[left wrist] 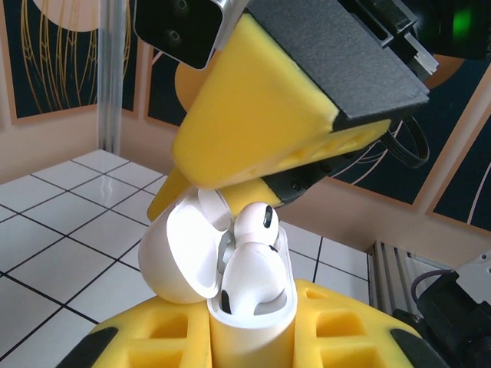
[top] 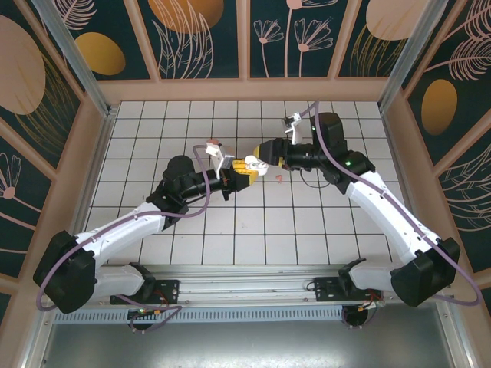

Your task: Insert the wireless bluetooth earbuds into the charging case

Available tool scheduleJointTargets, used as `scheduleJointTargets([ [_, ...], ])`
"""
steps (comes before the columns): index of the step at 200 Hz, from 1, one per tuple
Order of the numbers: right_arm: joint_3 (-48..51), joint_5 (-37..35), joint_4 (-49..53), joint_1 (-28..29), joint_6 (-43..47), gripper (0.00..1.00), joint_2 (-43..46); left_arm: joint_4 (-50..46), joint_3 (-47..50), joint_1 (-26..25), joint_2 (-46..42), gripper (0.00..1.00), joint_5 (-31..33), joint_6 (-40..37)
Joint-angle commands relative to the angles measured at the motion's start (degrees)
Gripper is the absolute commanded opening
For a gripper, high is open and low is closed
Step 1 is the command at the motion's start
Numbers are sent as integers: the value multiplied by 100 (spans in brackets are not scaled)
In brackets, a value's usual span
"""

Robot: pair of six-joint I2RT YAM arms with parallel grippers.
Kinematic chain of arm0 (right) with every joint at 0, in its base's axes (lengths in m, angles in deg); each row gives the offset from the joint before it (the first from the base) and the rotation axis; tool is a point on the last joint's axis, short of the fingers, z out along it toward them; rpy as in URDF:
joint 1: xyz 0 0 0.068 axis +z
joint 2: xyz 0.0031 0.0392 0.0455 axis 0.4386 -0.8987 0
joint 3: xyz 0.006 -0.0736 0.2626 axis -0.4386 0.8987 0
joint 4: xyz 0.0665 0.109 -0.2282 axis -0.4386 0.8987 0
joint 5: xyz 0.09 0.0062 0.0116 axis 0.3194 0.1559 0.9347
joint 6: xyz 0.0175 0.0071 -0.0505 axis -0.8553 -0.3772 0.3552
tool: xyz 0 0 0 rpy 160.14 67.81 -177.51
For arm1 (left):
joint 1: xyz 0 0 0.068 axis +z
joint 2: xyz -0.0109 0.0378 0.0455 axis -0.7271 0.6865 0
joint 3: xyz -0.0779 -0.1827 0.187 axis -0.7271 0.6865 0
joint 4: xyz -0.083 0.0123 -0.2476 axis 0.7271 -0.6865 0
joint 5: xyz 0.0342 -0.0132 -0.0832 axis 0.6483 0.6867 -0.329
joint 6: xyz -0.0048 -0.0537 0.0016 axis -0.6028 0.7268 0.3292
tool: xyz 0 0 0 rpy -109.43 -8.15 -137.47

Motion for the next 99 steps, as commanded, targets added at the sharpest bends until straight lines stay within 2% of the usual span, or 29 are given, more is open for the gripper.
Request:
scheduleJointTargets([
  [1,58,223,-294,62,-23,60,5,312,-143,14,-24,0,-109,76],
  [99,48,191,-347,71,56,60,298,289,-87,14,-33,0,-42,128],
])
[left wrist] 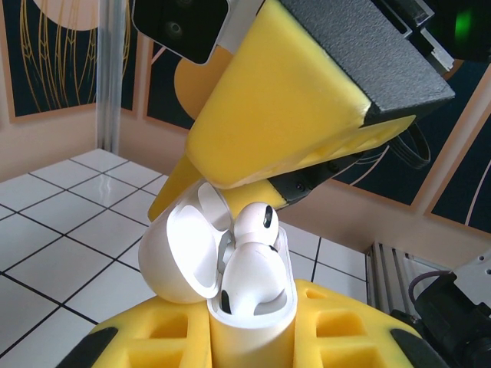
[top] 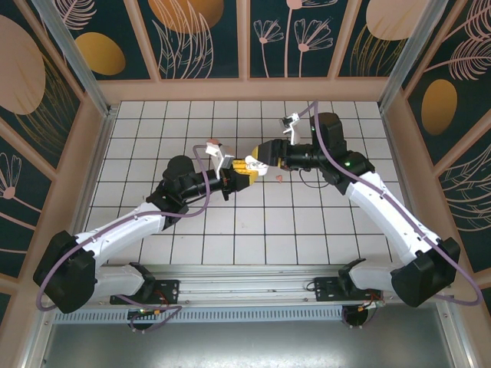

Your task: Insert the wireless bluetooth earbuds into the charging case

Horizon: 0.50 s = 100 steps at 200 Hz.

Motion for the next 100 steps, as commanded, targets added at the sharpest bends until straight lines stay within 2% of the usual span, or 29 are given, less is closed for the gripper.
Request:
scheduleJointTargets([
  [1,48,68,-260,36,56,60,277,286,-84,13,-33,0,-41,86],
  [53,170,-218,-642,12,35,59,798,272,31,16,-94,0,70,97],
  [100,360,-202,-974,-6,20,60,1222,277,86,22,-189,0,116,96],
])
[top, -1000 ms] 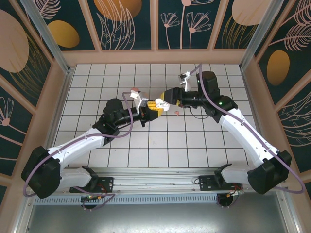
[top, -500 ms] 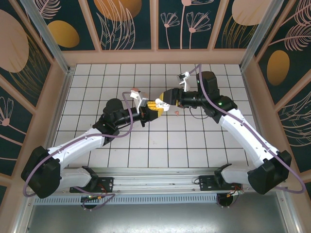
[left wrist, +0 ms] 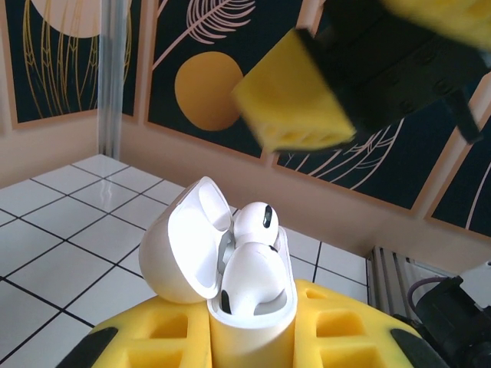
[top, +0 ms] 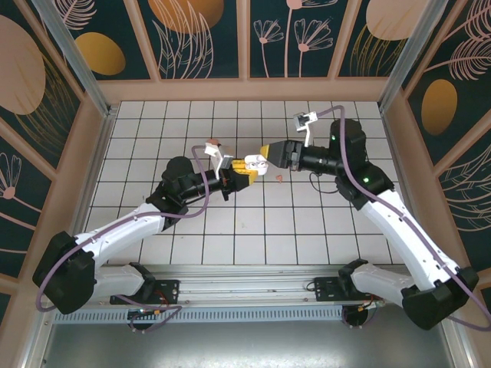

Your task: Insert the wireless bluetooth earbuds into the charging case

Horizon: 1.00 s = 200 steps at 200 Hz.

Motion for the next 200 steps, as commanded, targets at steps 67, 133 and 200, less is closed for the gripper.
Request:
scheduleJointTargets([
  [67,-139,-636,396,-76,131,62,-240,159,-4,19,-181,0,-141,104],
  [133,-485,427,505,-54,191,65,-995,69,-57,15,-247,0,-368,42],
  [200,-528,1100,559,135,488,65,-900,84,-57,13,-138,0,-297,63],
])
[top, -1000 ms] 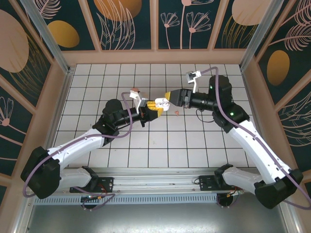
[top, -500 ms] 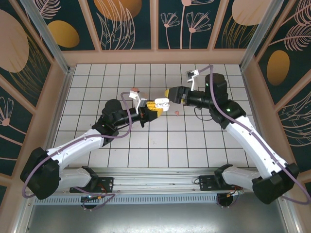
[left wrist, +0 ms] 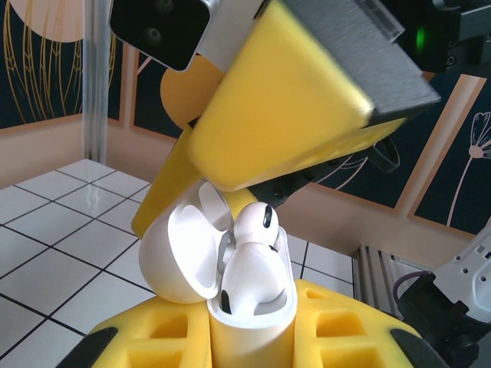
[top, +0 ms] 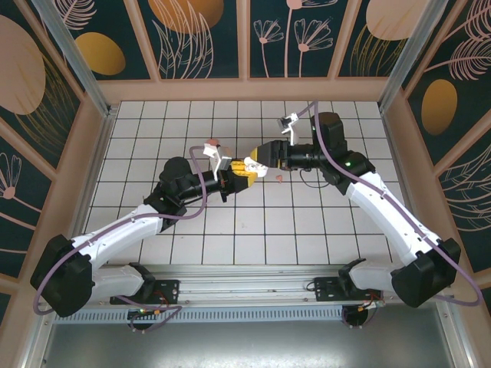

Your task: Insert the wireless bluetooth earbuds into the charging case

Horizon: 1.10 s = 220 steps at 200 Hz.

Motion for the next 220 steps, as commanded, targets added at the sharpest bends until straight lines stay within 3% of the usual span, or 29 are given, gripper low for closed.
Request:
scheduleJointTargets([
  [1,-237,439,91,102,288,65,128,106,-67,13,-4,0,-75,28],
  [114,-239,324,4,81,696,64,896,157,45,14,100,0,-79,222],
  [149,-121,-29,33,24,795,64,1157,176,44,16,31,0,-76,309],
  [180,459,-570,-380,-158,560,65,1546,293,44,20,-129,0,-122,551],
  [220,1228,-487,-1186,-225,182,64,1924,270,-123,22,-246,0,-252,1031],
])
